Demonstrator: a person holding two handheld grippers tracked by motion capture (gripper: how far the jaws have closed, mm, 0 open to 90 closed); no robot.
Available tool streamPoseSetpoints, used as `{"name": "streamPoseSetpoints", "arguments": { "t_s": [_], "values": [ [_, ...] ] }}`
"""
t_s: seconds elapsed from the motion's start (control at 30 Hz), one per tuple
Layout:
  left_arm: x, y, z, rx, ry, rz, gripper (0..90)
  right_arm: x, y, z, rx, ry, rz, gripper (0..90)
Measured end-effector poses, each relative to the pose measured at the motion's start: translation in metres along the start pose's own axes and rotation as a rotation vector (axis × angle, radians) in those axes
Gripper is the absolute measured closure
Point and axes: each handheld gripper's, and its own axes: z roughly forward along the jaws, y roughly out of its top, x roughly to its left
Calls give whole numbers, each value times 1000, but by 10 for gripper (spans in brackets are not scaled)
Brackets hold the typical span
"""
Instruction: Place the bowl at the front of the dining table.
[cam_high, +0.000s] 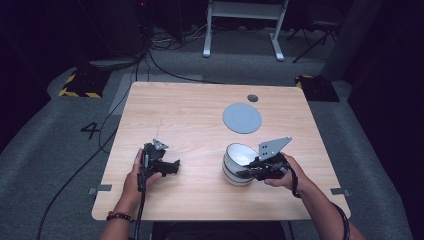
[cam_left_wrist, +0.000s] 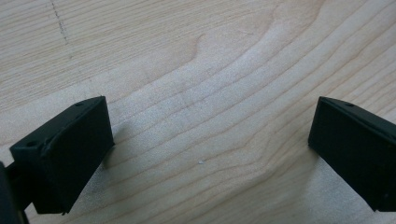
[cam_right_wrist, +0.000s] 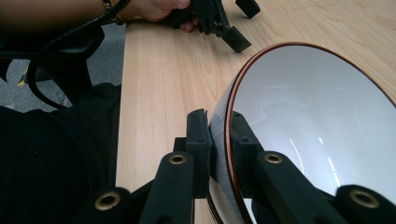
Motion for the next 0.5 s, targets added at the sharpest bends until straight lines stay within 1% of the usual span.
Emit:
{"name": "streamPoseSetpoints", "arguments": {
  "t_s": [0.17,0.2,0.37,0.5],
  "values": [
    [0,0,0,0,0,0,0,1,0,-3,-20,-2,-3,815],
    [0,0,0,0,0,0,0,1,1,-4,-29,-2,3,815],
    [0,0,0,0,0,0,0,1,2,-10,-51,-17,3,816],
    [0,0,0,0,0,0,0,2,3,-12,-47,-37,-5,816]
  ]
}}
